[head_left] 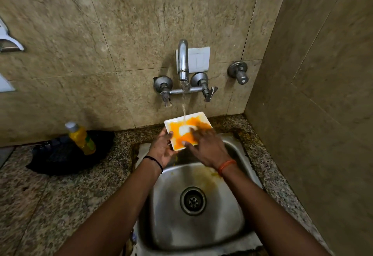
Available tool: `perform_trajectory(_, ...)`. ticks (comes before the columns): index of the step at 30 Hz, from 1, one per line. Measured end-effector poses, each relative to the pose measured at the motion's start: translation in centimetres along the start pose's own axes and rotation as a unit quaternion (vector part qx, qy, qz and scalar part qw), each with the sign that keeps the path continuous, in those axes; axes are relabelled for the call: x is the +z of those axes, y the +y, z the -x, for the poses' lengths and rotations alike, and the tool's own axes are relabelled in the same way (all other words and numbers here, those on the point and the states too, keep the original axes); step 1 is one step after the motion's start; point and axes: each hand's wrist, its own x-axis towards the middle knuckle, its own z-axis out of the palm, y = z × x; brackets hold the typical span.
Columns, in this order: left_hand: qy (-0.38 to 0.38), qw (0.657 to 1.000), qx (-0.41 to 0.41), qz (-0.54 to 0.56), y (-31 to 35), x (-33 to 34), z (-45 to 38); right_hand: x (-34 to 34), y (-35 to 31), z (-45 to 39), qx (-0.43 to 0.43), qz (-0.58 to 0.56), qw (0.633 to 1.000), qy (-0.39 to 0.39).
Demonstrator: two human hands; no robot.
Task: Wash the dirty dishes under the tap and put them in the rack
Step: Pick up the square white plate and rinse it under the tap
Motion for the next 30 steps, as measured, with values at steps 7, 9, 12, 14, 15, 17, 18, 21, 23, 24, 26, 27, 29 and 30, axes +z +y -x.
perform_trajectory(7, -0.009, 1.0, -0.005, -0.011, -0.3, -0.5, 0.1, 0.0, -2.3, 0.2, -0.094, -0.099, 0.989, -0.062)
perform_trajectory(9, -0.012, 1.0, -0.012, -0.007, -0.2, -0.5, 0.2, 0.1, -0.5, -1.3, -0.032, -0.042, 0.998, -0.041)
perform_trajectory(12, -0.007, 1.0, -0.015, -0.016, 0.0, -0.3, 0.3, 0.4, -0.8, -1.5, -0.014, -0.019, 0.998, -0.057)
perform_trajectory(14, -0.003, 1.0, -0.013, -0.014, 0.0, -0.4, 0.2, 0.5, -2.0, -0.6, -0.091, -0.064, 0.991, -0.069)
perform_trajectory(15, -0.003, 1.0, -0.012, -0.008, 0.1, -0.6, 0.1, 0.3, -2.1, -0.3, -0.112, -0.083, 0.988, -0.068)
perform_trajectory(17, -0.004, 1.0, -0.009, 0.002, 0.2, -0.8, -0.1, 0.0, -0.5, -0.9, -0.081, -0.065, 0.994, -0.04)
perform_trajectory(18, -0.006, 1.0, -0.008, 0.001, 0.3, -0.7, 0.0, -0.1, 0.3, -1.2, -0.043, -0.035, 0.998, -0.023)
perform_trajectory(21, -0.006, 1.0, -0.007, 0.002, 0.5, -0.4, 0.2, -0.4, 0.1, -0.4, -0.04, -0.01, 0.999, -0.026)
perform_trajectory(23, 0.006, 1.0, -0.006, 0.011, 0.5, -0.6, 0.1, -0.6, -1.3, 0.7, -0.122, -0.063, 0.99, -0.037)
perform_trajectory(24, 0.011, 1.0, -0.007, 0.012, 0.4, -0.6, 0.0, -0.8, -1.5, 0.8, -0.143, -0.093, 0.984, -0.044)
perform_trajectory(26, 0.009, 1.0, -0.014, 0.007, 0.3, -0.4, -0.1, -0.7, -0.5, -0.1, -0.121, -0.107, 0.986, -0.036)
perform_trajectory(27, 0.003, 1.0, -0.018, 0.003, 0.2, -0.2, 0.0, -0.5, 0.4, -0.8, -0.09, -0.086, 0.992, -0.02)
perform_trajectory(29, -0.002, 1.0, -0.019, -0.009, 0.2, 0.3, 0.4, 0.0, 2.0, -1.8, -0.012, -0.079, 0.997, -0.006)
perform_trajectory(30, -0.001, 1.0, -0.015, -0.016, 0.5, 0.4, 0.5, 0.3, 2.6, -2.1, 0.022, -0.106, 0.994, -0.004)
